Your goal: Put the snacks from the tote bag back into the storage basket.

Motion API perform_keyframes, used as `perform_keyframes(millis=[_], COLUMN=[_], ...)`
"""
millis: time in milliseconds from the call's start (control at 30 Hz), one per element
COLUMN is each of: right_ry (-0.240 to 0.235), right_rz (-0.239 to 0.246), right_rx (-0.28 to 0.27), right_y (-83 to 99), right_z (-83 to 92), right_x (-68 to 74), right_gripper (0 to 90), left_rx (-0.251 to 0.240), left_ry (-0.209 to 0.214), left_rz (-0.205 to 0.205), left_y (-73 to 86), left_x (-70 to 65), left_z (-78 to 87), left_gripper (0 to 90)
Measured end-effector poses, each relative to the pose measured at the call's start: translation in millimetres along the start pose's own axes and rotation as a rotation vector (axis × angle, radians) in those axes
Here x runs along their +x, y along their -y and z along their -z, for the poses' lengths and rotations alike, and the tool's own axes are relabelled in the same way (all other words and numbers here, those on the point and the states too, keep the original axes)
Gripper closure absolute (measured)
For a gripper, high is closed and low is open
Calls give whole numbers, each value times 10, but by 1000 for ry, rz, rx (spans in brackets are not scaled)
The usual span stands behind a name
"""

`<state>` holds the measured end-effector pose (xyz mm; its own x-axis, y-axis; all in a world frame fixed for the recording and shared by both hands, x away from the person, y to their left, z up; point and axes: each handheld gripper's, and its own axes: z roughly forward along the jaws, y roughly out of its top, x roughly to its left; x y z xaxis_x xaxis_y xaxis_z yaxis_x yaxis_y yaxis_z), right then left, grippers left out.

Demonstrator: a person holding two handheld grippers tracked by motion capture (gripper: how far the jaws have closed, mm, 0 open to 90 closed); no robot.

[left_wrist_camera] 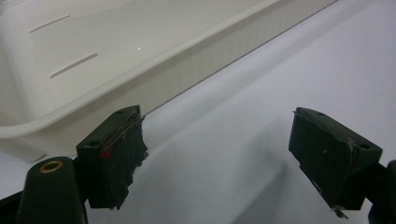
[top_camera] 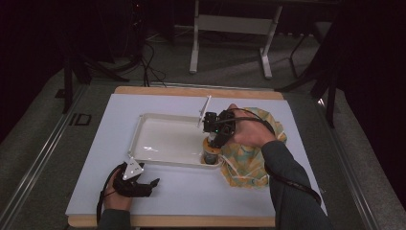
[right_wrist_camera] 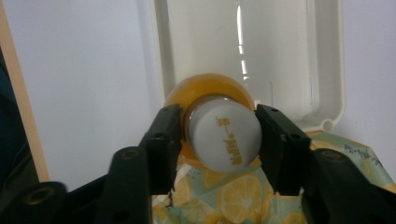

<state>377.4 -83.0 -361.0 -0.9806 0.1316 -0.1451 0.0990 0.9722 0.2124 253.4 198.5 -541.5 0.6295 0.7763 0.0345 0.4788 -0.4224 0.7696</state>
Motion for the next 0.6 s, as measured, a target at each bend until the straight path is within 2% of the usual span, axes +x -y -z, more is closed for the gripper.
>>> perform_keyframes(millis=[400,600], right_ry=[34,48], right_rz=[11,-4], right_rx=[-22,-42], right_y=[-33,3], right_z=[65,97], right_x=[45,37], right_gripper=[410,394], left_rx=[2,2], left_ry=[1,2], left_rz=[-2,-1], left_y=[-1,0], left_x=[1,2], left_z=[1,1], left_gripper=[184,184])
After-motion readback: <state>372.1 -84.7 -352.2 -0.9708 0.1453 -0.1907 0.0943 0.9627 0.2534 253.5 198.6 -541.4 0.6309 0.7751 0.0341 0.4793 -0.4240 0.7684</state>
